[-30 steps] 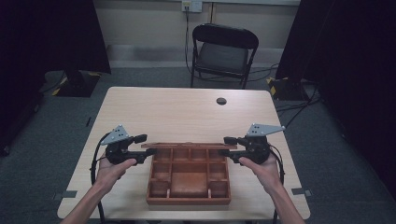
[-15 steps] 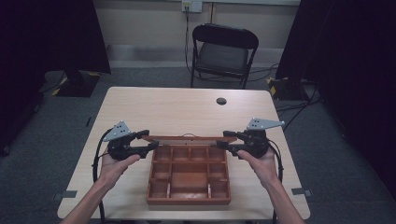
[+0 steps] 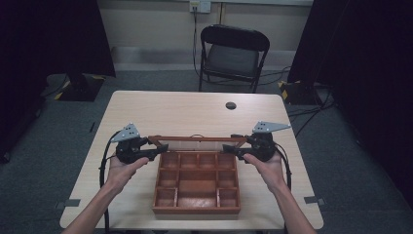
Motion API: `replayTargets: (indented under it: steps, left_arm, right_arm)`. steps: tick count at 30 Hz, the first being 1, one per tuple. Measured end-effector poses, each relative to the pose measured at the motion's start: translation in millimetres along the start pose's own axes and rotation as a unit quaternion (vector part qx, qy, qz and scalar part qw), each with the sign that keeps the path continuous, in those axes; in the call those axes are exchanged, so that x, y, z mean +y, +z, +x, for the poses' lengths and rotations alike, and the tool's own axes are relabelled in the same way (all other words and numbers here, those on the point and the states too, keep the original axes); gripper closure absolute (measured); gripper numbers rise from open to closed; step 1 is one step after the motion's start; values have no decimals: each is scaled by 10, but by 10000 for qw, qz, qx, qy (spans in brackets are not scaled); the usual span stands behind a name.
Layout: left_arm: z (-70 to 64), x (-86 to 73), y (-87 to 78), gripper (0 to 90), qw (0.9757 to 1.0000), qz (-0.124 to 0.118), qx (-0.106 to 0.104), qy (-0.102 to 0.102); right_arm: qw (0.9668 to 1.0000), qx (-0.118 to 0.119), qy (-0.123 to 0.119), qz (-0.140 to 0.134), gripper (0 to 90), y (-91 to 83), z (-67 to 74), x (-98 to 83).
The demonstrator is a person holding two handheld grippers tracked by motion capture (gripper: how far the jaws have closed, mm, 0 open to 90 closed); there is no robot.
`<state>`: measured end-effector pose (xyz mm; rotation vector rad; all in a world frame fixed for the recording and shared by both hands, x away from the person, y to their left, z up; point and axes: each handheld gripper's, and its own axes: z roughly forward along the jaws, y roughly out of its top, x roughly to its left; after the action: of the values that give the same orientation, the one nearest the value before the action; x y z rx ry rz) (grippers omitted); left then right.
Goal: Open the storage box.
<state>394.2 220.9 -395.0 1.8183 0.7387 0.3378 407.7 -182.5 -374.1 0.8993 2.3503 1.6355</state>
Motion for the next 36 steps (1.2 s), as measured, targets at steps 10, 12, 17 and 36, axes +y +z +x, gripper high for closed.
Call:
replayTargets:
  steps: [10,12,17,36]
  left_arm:
    - [46,39,47,507,10000,-19,66,-44]
    - [54,40,56,510,10000,-12,77,-47]
    - [85,53,79,518,9999,5,69,-80]
    - [200,0,231,524,9996,143,149,-176]
  right_arm:
    - [9999,-31,161,-18,427,81,-140,-17]
    - [9998,-34,186,-6,431,107,-163,-22]
    - [9998,-24,206,0,443,164,-214,-39]
    - [9996,-81,261,-17,461,291,-358,-82]
